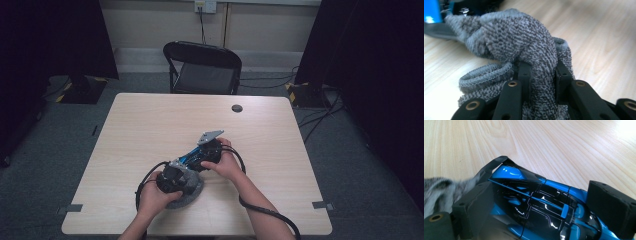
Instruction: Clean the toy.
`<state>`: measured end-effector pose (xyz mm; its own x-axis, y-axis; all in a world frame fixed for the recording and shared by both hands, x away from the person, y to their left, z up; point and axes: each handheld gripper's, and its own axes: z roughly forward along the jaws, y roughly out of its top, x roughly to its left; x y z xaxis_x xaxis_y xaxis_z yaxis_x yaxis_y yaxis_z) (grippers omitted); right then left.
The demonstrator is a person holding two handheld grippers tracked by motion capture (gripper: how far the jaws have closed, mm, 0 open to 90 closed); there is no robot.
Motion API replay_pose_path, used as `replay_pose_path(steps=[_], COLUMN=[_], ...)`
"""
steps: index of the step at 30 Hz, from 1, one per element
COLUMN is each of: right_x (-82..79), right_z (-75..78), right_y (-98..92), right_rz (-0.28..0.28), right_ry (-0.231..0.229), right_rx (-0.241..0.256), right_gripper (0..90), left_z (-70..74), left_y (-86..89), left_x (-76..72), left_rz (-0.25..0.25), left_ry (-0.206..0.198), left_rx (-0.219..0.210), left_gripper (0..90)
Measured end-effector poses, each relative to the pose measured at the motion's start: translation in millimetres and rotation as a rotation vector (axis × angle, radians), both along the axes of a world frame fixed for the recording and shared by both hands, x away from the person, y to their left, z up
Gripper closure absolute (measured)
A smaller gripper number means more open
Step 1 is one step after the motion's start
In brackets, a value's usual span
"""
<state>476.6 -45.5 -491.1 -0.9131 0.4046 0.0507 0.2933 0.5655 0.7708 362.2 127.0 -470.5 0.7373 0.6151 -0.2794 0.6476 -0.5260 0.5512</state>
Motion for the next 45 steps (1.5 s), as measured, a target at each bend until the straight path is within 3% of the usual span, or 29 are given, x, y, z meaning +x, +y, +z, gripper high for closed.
replay_pose_path(steps=[4,7,18,25,32,37,39,45], right_x=[0.0,-0.1,-0.5,-0.9,-1.1,-1.4,-1.6,-1.5], right_z=[0.0,0.0,-0.6,-1.1,-1.5,-1.8,-2.5,-2.4], right_y=[0.1,0.0,-0.3,-0.8,-1.1,-1.4,-1.8,-1.8], right_rz=[0.000,0.000,-0.003,-0.005,-0.005,-0.006,-0.006,-0.006], right_ry=[0.000,0.001,-0.002,-0.003,-0.005,-0.006,-0.010,-0.009], right_rx=[0.000,0.000,0.007,0.013,0.015,0.019,0.025,0.024], right_gripper=[7.3,7.4,7.4,7.4,7.4,7.4,7.4,7.4], left_z=[4.2,8.4,35.1,50.6,46.4,41.7,37.0,22.9], left_y=[-5.5,-4.6,29.2,58.2,74.5,81.4,84.6,96.4], left_x=[-1.3,-1.5,1.8,7.3,18.2,27.2,32.5,43.7], left_rz=[-0.044,-0.048,-0.015,0.084,0.159,0.202,0.240,0.304], left_ry=[0.002,-0.002,-0.024,-0.108,-0.168,-0.180,-0.170,-0.163], left_rx=[-0.007,-0.007,-0.036,-0.067,-0.086,-0.089,-0.088,-0.061], left_gripper=[72.3,72.3,72.5,72.4,72.4,72.4,72.4,72.5])
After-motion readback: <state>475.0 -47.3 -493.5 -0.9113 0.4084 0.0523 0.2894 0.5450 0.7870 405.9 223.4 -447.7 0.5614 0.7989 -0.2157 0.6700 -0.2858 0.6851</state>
